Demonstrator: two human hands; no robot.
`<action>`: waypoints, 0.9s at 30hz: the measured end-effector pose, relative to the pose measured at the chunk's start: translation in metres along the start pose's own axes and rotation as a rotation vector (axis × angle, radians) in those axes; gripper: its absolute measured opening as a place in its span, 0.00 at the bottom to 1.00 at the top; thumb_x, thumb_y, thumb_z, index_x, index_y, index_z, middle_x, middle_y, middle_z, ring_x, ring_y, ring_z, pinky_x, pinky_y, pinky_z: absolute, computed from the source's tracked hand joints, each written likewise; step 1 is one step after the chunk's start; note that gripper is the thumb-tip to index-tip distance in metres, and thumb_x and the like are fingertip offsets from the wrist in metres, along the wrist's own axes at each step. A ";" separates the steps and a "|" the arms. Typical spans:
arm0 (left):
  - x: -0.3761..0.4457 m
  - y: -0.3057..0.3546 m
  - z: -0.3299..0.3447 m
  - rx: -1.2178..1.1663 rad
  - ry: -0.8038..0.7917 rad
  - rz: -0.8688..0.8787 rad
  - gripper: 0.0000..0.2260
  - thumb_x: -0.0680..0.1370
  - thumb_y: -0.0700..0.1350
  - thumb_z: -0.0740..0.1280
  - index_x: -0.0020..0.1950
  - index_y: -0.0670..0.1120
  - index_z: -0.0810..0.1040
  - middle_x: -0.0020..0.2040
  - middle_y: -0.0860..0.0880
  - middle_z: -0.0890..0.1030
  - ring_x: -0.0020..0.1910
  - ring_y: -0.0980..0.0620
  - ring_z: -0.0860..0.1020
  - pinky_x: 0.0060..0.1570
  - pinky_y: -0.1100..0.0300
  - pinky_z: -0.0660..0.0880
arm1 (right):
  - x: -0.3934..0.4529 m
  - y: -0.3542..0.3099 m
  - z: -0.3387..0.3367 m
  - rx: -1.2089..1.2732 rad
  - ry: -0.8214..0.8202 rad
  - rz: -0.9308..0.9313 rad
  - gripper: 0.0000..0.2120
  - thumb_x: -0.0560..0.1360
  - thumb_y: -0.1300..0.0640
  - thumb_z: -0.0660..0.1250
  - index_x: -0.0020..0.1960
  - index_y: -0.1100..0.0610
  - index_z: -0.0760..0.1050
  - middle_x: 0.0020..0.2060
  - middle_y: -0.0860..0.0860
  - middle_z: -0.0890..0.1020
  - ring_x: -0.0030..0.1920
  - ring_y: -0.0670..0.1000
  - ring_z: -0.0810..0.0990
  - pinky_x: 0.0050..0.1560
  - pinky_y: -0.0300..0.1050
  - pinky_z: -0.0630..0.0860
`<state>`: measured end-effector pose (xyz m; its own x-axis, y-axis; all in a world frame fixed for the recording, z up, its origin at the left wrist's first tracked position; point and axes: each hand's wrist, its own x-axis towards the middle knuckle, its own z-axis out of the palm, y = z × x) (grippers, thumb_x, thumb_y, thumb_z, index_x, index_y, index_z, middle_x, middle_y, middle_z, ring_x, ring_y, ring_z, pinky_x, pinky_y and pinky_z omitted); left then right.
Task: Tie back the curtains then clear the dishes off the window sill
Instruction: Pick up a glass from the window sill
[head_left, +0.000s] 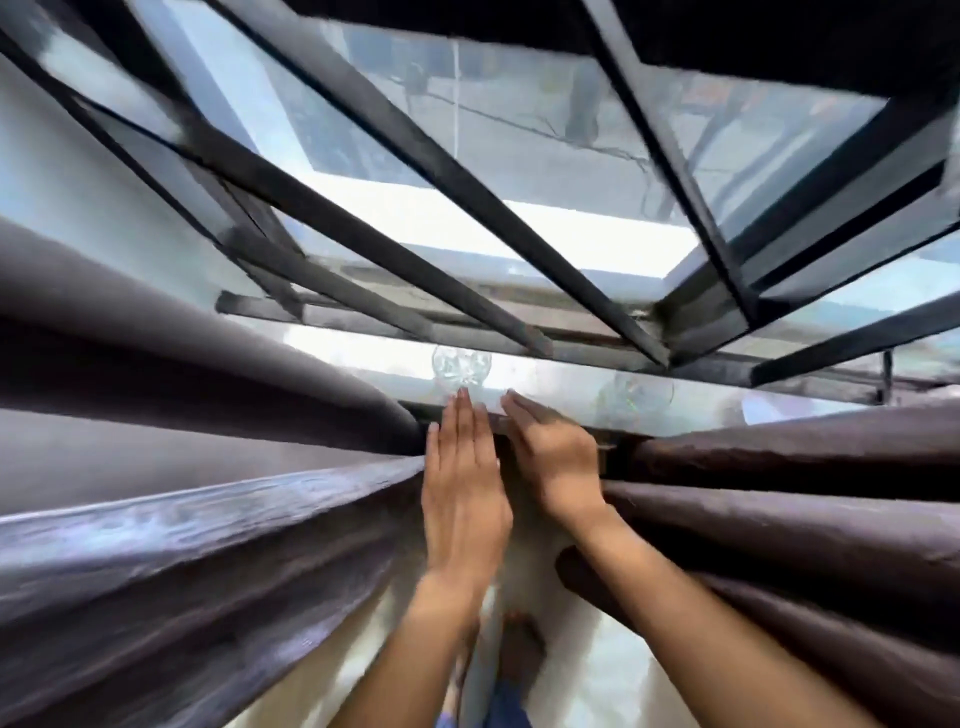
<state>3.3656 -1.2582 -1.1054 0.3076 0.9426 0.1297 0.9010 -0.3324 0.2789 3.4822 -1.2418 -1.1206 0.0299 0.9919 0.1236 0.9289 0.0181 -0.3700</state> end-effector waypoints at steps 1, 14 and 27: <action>0.004 -0.004 0.009 0.001 -0.006 -0.003 0.27 0.69 0.36 0.63 0.68 0.33 0.68 0.69 0.34 0.69 0.70 0.43 0.62 0.72 0.52 0.49 | 0.005 0.002 0.010 -0.007 -0.041 0.003 0.19 0.60 0.61 0.77 0.52 0.58 0.82 0.49 0.55 0.85 0.38 0.54 0.85 0.28 0.41 0.77; 0.066 -0.038 0.054 -0.184 -0.186 -0.287 0.30 0.80 0.41 0.60 0.76 0.35 0.47 0.77 0.37 0.48 0.77 0.43 0.48 0.74 0.54 0.45 | 0.062 -0.009 0.063 0.433 0.071 0.709 0.17 0.76 0.51 0.67 0.46 0.66 0.81 0.37 0.59 0.82 0.37 0.50 0.68 0.39 0.39 0.62; 0.002 -0.037 0.034 -0.453 -0.085 -0.210 0.31 0.65 0.34 0.74 0.67 0.34 0.69 0.58 0.35 0.73 0.58 0.39 0.71 0.61 0.56 0.63 | -0.018 -0.028 0.027 0.598 0.072 0.890 0.13 0.69 0.58 0.69 0.30 0.65 0.78 0.26 0.61 0.80 0.31 0.55 0.82 0.35 0.58 0.78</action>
<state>3.3436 -1.2431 -1.1478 0.1750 0.9835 -0.0466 0.7284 -0.0974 0.6782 3.4454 -1.2573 -1.1370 0.6464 0.6698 -0.3654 0.2321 -0.6288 -0.7421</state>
